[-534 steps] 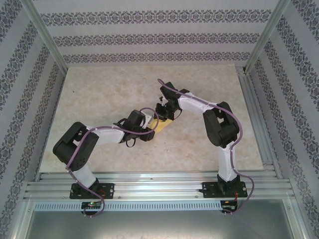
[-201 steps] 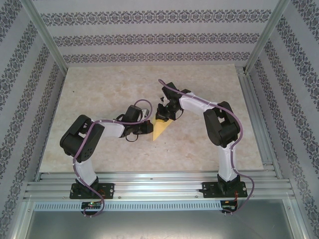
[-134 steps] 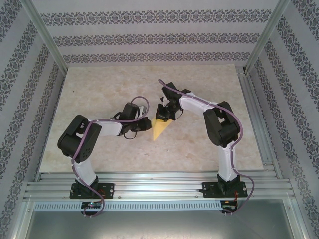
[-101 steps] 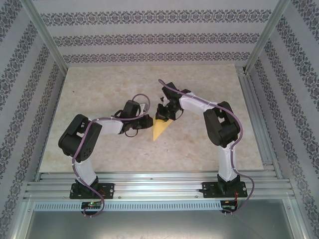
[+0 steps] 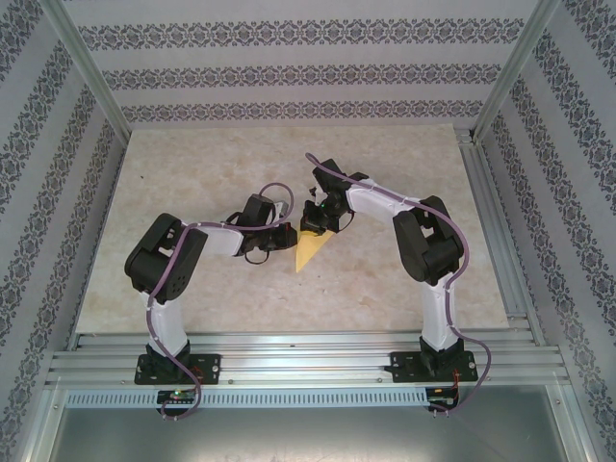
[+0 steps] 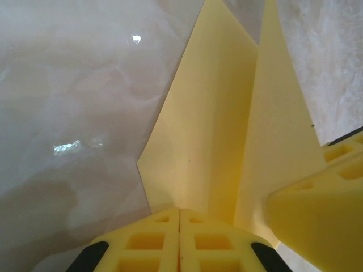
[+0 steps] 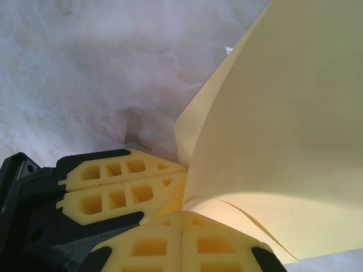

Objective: Fold a paper plane with a square sheet of paper (fold left side to right side)
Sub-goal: Fourth fold the wing at the center of the table.

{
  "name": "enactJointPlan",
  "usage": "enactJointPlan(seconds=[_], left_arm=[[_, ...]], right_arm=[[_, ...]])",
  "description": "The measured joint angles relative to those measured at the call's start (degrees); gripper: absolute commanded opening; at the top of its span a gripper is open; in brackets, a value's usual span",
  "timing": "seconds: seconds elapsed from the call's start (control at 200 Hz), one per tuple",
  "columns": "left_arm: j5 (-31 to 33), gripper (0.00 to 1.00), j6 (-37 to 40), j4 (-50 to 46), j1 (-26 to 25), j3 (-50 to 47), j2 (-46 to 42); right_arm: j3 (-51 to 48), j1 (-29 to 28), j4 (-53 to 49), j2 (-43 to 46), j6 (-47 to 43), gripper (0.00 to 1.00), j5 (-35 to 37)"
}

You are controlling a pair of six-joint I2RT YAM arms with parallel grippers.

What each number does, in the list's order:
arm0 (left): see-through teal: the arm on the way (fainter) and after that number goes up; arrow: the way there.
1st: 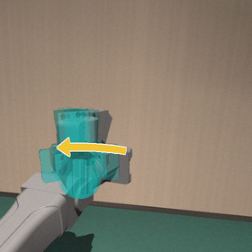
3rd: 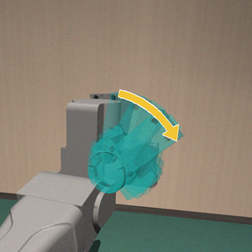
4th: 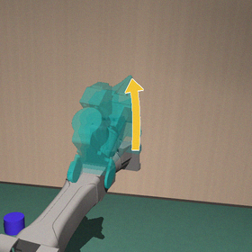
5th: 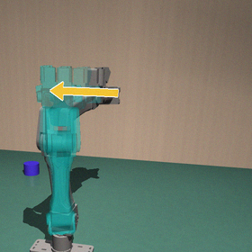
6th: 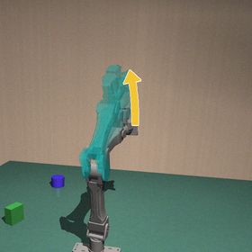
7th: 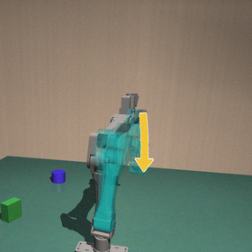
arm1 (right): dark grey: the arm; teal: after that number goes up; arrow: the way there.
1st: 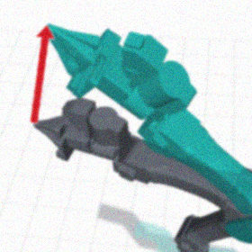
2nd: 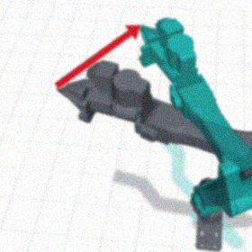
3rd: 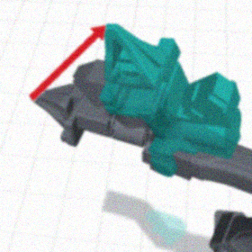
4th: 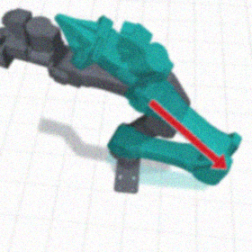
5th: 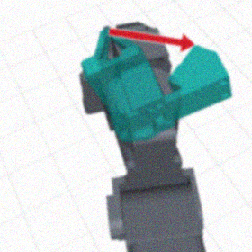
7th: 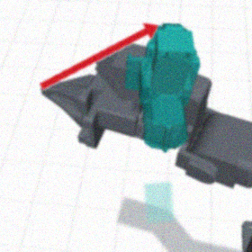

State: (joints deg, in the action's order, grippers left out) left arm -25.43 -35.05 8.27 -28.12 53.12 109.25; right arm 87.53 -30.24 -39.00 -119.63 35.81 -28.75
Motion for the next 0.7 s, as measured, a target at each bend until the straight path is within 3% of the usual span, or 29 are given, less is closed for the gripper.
enactJointPlan(seconds=[0.699], left_arm=[[0.2,0.06,1.6,-2.14,-0.07,1.55,0.7]], right_arm=[[0.0,1.53,-3.89,0.31,-5.55,0.0,0.76]])
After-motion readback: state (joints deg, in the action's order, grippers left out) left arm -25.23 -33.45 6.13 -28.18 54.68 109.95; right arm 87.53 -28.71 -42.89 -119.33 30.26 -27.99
